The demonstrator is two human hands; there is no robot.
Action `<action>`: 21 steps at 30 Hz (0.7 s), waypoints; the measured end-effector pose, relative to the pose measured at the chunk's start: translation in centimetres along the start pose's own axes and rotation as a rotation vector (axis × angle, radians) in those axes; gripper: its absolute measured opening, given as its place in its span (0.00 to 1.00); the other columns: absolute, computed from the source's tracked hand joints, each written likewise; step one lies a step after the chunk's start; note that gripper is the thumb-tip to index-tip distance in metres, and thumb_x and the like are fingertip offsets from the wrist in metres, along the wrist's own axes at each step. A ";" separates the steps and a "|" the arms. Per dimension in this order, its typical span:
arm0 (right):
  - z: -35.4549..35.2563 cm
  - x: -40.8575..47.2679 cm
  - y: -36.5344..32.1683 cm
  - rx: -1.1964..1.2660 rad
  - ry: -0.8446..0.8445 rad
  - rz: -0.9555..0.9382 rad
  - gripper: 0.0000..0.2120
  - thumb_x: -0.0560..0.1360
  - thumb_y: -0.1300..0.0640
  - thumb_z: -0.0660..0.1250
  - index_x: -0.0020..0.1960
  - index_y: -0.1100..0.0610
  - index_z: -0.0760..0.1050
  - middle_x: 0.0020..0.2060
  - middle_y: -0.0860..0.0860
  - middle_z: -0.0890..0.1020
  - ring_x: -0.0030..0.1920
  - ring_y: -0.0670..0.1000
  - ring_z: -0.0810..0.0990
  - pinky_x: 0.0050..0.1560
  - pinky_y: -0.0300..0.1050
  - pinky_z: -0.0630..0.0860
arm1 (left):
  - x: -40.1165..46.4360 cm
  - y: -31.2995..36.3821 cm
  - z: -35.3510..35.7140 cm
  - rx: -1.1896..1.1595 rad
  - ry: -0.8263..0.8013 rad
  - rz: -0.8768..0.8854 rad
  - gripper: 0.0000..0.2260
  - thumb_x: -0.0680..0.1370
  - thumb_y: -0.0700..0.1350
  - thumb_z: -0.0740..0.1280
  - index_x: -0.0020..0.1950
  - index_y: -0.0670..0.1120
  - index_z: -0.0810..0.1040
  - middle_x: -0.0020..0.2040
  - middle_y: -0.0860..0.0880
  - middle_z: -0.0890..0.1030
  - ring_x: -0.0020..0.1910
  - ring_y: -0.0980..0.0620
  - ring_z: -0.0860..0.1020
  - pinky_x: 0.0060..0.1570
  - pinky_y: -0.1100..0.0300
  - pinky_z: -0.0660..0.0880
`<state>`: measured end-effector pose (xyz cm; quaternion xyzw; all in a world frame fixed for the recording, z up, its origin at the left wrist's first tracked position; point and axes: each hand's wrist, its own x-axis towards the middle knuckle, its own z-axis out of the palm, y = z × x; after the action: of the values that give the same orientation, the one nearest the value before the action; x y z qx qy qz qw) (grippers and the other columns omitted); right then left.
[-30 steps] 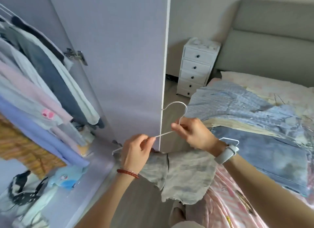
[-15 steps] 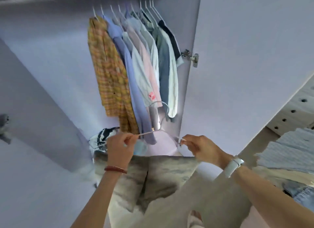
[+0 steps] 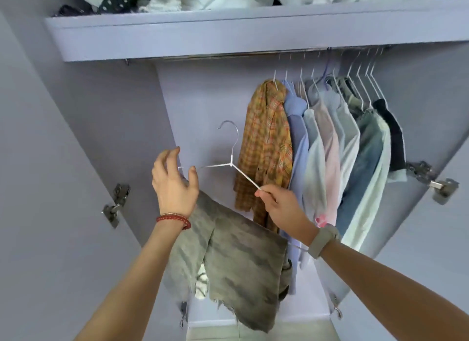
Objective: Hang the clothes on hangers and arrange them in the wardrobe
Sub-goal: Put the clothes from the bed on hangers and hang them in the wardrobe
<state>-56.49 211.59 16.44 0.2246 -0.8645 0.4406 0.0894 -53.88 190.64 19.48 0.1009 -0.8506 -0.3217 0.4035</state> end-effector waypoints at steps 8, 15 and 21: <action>0.9 11.4 0.2 0.146 0.210 0.152 0.11 0.77 0.62 0.57 0.53 0.61 0.78 0.28 0.42 0.70 0.31 0.45 0.68 0.41 0.41 0.65 | 9.0 5.9 2.2 0.216 0.236 0.479 0.23 0.74 0.39 0.63 0.69 0.42 0.68 0.71 0.34 0.61 0.70 0.33 0.58 0.66 0.40 0.57; 0.7 20.6 -2.0 0.156 0.438 0.215 0.14 0.76 0.64 0.54 0.54 0.62 0.77 0.52 0.60 0.81 0.51 0.58 0.77 0.43 0.37 0.65 | 15.4 5.5 3.4 0.439 0.216 0.576 0.32 0.73 0.45 0.64 0.75 0.45 0.55 0.73 0.35 0.55 0.72 0.34 0.50 0.69 0.37 0.50; -0.2 25.5 -1.2 0.030 0.371 0.387 0.12 0.76 0.65 0.56 0.53 0.66 0.75 0.52 0.64 0.79 0.54 0.63 0.76 0.48 0.45 0.70 | 16.1 4.4 4.6 0.440 0.316 0.626 0.34 0.72 0.46 0.65 0.75 0.48 0.54 0.73 0.43 0.49 0.73 0.39 0.48 0.67 0.35 0.48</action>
<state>-78.46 203.26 26.40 -0.0281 -0.8535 0.4961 0.1572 -67.54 189.24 30.10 -0.0307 -0.8162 0.0257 0.5763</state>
